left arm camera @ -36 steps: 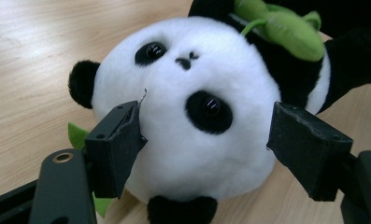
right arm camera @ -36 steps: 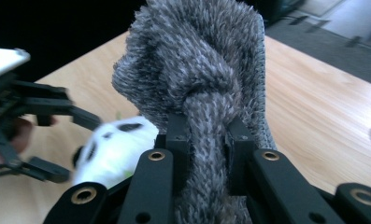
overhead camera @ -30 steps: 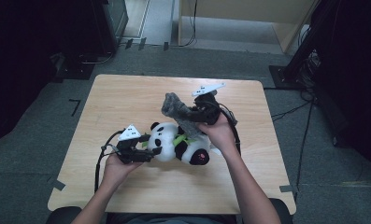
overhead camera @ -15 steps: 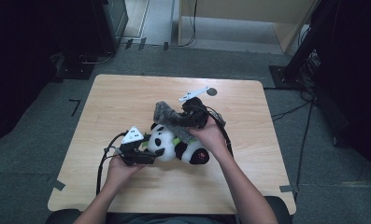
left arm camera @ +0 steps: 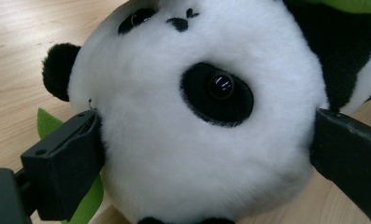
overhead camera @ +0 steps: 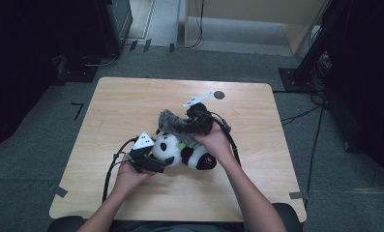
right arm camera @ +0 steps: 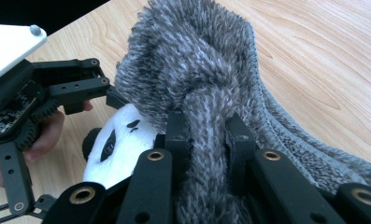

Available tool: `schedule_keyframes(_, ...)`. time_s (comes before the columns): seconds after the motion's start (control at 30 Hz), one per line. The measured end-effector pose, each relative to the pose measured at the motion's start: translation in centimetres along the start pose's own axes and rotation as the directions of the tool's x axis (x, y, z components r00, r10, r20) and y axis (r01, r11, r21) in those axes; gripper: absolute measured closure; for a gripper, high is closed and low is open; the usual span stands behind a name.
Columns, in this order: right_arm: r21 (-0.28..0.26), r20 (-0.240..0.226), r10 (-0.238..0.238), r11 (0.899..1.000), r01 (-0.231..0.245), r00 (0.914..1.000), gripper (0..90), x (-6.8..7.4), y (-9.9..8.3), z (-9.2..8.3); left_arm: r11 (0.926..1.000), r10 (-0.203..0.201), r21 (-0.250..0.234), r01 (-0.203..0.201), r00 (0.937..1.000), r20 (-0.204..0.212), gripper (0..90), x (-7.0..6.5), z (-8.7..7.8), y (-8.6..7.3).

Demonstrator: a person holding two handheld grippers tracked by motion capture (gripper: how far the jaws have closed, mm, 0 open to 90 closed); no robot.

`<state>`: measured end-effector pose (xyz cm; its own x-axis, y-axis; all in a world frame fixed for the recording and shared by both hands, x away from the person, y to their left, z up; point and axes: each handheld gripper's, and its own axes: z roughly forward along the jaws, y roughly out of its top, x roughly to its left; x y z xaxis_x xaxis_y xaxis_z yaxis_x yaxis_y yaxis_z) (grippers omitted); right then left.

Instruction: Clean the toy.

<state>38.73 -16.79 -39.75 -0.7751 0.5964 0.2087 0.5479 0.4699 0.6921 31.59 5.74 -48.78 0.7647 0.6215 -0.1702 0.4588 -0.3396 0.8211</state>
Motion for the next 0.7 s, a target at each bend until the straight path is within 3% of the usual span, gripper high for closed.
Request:
schedule_keyframes(0.2,-0.065,-0.032,-0.023,0.998,0.021,0.9992,76.8,1.0,0.7,-0.6,1.0000,0.006,-0.004,-0.006,0.9996,-0.026,15.2,-0.2,-0.3,-0.2)
schedule_keyframes(0.27,-0.062,-0.040,-0.031,0.998,0.028,0.9987,76.5,1.3,0.9,-0.4,1.0000,0.006,-0.005,-0.006,0.9995,-0.030,16.7,-0.2,-0.3,-0.2)
schedule_keyframes(0.4,0.030,-0.059,-0.067,0.997,0.069,0.9960,73.9,1.8,0.9,2.1,0.9999,0.011,0.003,-0.011,0.9991,-0.041,16.7,-0.5,-0.4,-0.4)
schedule_keyframes(0.53,0.018,-0.084,-0.048,0.999,0.050,0.9953,70.1,1.1,0.6,2.6,1.0000,-0.002,0.001,0.002,0.9992,-0.040,16.9,-0.4,-0.5,-0.5)
schedule_keyframes(0.6,0.026,-0.096,-0.036,0.999,0.039,0.9947,62.1,0.8,0.5,2.6,1.0000,0.000,0.003,0.000,0.9989,-0.048,17.3,-0.5,-0.5,-0.5)
schedule_keyframes(0.7,0.020,-0.113,-0.011,1.000,0.013,0.9936,61.7,0.6,0.3,2.6,1.0000,-0.005,0.002,0.005,0.9990,-0.045,19.3,-0.5,-0.5,-0.5)
